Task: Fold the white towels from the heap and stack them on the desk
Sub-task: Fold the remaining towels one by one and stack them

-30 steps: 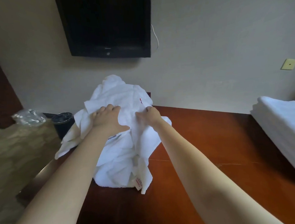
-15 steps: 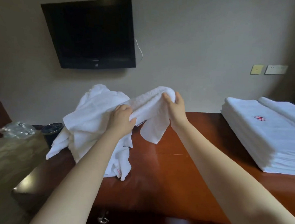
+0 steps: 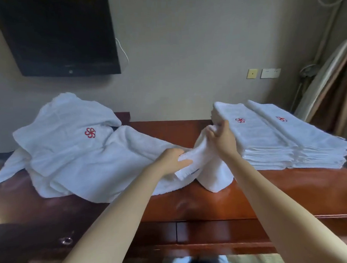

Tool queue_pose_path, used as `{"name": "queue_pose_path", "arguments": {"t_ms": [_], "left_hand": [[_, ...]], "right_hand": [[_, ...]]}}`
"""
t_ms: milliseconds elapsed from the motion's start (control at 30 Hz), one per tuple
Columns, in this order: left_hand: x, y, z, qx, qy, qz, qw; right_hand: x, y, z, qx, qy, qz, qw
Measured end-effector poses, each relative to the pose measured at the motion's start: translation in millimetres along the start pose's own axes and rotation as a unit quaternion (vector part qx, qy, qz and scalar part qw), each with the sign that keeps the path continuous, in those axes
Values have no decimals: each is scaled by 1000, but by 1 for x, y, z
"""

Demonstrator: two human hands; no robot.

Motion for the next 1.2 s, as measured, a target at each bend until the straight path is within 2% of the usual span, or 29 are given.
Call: {"name": "queue_pose_path", "arguments": {"t_ms": [67, 167, 233, 333, 400, 467, 533, 600, 667, 733, 800, 867, 933, 1000, 1067, 1200], "left_hand": [[3, -17, -1, -12, 4, 56, 998], [-3, -28, -3, 23, 34, 112, 993], [-14, -29, -3, 82, 58, 80, 992], [-34, -24, -1, 155, 71, 1, 985], [-53, -25, 1, 140, 93, 3, 986], [-71, -34, 9, 64, 140, 14, 988], [-86, -48, 18, 16, 150, -76, 986], [-92, -57, 23, 28, 135, -154, 978], [-93, -58, 23, 35, 123, -164, 978], [-93, -59, 22, 40, 109, -169, 979], [-92, -60, 23, 42, 90, -178, 979], [-91, -59, 25, 51, 81, -185, 978], [-89, -59, 26, 66, 80, -190, 976], [-89, -59, 26, 77, 77, -193, 975], [-89, -59, 27, 88, 66, -183, 977], [-90, -59, 29, 115, 52, -157, 980]], "right_hand": [[20, 9, 2, -47, -7, 98, 994], [37, 11, 11, -97, 20, 270, 958], [36, 8, 18, -96, 68, 338, 934], [26, -4, 27, -106, 155, 366, 911], [22, -16, 32, -163, 167, 352, 906], [26, -24, 39, -249, 136, 356, 891], [39, -28, 52, -278, 147, 380, 870], [53, -24, 67, -232, 184, 351, 888], [66, -14, 82, -173, 218, 267, 923], [76, -4, 94, -122, 244, 211, 939], [78, 4, 97, -74, 207, 169, 961], [76, 10, 93, -47, 106, 99, 988], [70, 22, 87, -73, -4, -38, 997], [68, 39, 82, -111, -71, -177, 975], [73, 59, 82, -129, -86, -215, 964], [93, 85, 96, -190, -97, -203, 956]]}}
Point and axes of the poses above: each hand's wrist, its own z-axis away from the middle knuckle, its own y-axis out of the back of the hand, x = y × z, the point moved 1 cm from there along -z, towards the middle knuckle, and after that the axes turned 4 degrees about -y, right-handed, at the moved point
